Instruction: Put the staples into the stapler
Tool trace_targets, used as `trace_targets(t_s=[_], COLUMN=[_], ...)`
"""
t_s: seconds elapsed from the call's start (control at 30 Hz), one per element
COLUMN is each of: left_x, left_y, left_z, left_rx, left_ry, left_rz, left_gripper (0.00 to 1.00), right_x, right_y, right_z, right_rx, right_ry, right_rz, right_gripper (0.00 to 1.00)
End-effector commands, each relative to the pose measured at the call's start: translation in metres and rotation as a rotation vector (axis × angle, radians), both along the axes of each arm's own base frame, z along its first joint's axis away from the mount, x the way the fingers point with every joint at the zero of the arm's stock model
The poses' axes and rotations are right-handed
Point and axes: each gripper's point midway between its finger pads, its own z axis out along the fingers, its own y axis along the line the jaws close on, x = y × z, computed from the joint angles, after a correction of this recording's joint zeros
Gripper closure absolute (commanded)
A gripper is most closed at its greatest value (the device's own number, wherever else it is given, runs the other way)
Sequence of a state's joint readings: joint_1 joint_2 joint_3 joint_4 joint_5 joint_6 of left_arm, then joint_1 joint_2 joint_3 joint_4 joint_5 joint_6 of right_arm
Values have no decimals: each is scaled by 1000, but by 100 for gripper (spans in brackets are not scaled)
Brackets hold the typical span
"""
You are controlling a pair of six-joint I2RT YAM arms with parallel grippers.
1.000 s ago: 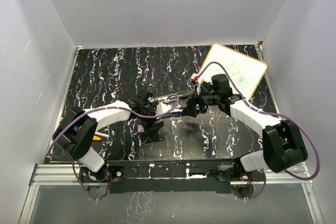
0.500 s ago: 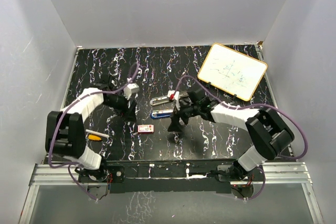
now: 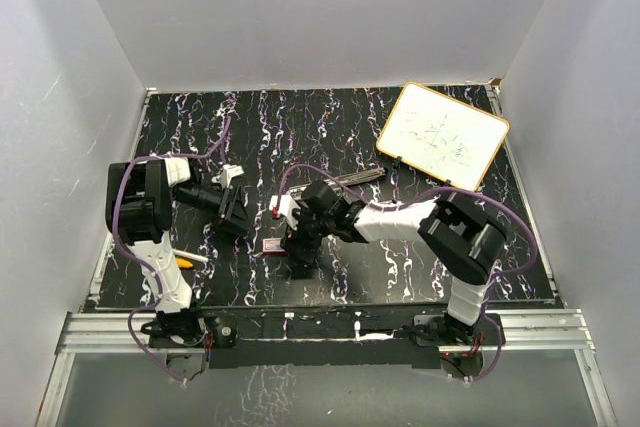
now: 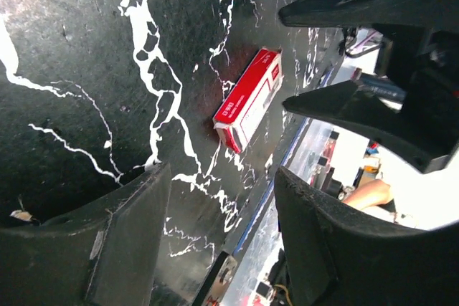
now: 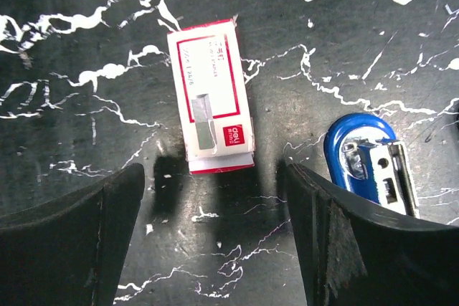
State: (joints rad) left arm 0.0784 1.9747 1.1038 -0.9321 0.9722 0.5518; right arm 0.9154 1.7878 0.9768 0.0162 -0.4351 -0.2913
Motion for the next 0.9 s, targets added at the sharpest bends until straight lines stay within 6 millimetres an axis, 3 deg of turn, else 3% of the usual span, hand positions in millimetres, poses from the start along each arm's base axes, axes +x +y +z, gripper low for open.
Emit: trace_targets(t_s=[0.0,0.2,0.5,0.73,0.87], left_x=[3,-3,-10,-8,1], left_y=[-12,-17,-33,-31,-25], left_z=[15,8,6,8,8], left_rx=[-61,-89,-105,-98,-60], left_ry=[40,108,129,123,89], left_rz=[79,103,61,56,92], left_gripper=[44,50,61,61,55], right_x=[21,27,22,25,25], right_y=[17,25,34,35,30], right_z=[7,-1,-14,-23,-25], right_rx=[10,1,20,22,19], right_ry=[-100,-113,-45,-1,-2], right_rz=[-30,-20,-35,-106,-152], right_gripper=[18,20,31,43,47])
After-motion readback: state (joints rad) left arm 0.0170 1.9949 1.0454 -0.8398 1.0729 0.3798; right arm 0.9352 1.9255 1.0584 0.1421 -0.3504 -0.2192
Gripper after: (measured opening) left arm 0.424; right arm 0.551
